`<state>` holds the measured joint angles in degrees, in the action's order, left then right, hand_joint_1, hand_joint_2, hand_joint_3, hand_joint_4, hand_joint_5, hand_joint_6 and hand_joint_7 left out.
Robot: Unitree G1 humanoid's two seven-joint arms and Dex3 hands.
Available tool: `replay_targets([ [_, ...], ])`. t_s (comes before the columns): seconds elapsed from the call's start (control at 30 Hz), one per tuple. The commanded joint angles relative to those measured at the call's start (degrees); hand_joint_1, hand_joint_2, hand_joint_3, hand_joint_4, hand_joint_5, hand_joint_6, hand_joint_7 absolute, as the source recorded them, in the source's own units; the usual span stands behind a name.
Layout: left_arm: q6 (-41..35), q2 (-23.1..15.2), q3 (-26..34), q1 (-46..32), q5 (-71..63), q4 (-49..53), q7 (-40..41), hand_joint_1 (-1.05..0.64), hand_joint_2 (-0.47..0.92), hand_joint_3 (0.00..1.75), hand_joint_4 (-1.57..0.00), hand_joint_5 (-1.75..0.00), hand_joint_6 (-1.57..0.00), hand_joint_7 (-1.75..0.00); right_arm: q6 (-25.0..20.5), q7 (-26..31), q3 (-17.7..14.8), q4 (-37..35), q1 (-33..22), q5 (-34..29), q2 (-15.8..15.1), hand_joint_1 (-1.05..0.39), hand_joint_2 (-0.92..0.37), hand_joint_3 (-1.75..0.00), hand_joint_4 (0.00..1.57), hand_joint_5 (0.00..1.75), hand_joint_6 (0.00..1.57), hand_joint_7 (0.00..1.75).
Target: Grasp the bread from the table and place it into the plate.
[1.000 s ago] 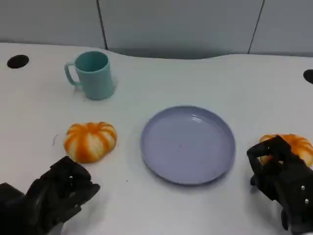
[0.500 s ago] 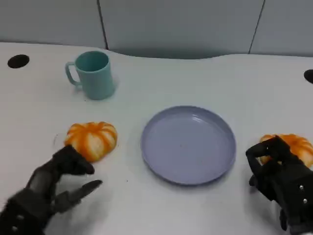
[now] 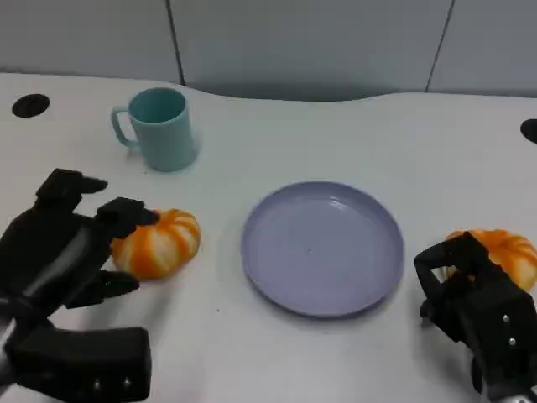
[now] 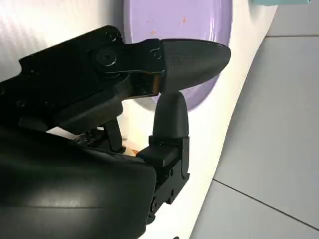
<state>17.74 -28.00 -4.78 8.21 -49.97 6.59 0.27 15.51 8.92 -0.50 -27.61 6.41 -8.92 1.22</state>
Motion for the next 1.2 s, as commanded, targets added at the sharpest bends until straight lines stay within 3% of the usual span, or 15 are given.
replay_targets([
  [0.03,-2.4,-4.7,-3.8,6.1,-0.8,4.2,-6.6,-0.87,0.92,0.06,0.00,-0.03,-0.13,-0.01,1.4,1.0,0.3,-0.9,0.4,-0.1,0.0,-0.25,-0.92,-0.46,0.62,1.75,0.39,1.59],
  [0.23,-3.4,-4.8,-11.1,17.0,-2.5,19.3,-7.7,-0.93,0.92,0.05,0.00,0.00,-0.04,0.00,0.8,1.6,0.8,0.1,-0.1,-0.7,0.0,-0.24,-0.92,-0.46,0.63,1.75,0.39,1.59],
  [0.33,-4.8,-4.1,-15.4,21.5,-4.7,25.8,-7.7,-0.94,0.92,0.08,0.00,0.00,-0.01,0.00,2.7,1.3,0.7,-1.1,0.1,0.1,0.0,-0.26,-0.92,-0.46,0.64,1.75,0.41,1.60],
  [0.5,-5.4,0.3,-20.1,29.0,-4.0,40.3,-5.5,-0.90,0.90,0.04,0.00,0.00,-0.02,-0.01,1.2,0.5,1.1,1.2,-1.0,0.2,0.2,-0.24,-0.92,-0.48,0.64,1.75,0.41,1.62],
  [0.77,-4.2,0.9,-22.9,31.9,-2.1,46.2,-2.5,-0.89,0.90,0.02,0.00,0.00,-0.03,-0.01,0.9,0.4,1.1,1.5,-1.1,0.4,0.2,-0.24,-0.92,-0.48,0.65,1.75,0.40,1.63],
  [0.9,-6.3,9.2,-27.5,40.3,-3.4,61.4,0.1,-0.88,0.89,0.01,0.00,0.00,-0.04,-0.01,0.5,0.3,0.8,1.9,-2.0,0.7,0.1,-0.24,-0.92,-0.47,0.64,1.75,0.39,1.62],
  [1.2,-7.6,13.3,-29.8,43.6,-0.9,69.1,2.0,-0.84,0.85,0.00,-0.01,-0.01,-0.07,-0.02,0.6,-0.5,0.7,3.4,-3.4,1.8,0.2,-0.24,-0.92,-0.46,0.64,1.75,0.38,1.64],
])
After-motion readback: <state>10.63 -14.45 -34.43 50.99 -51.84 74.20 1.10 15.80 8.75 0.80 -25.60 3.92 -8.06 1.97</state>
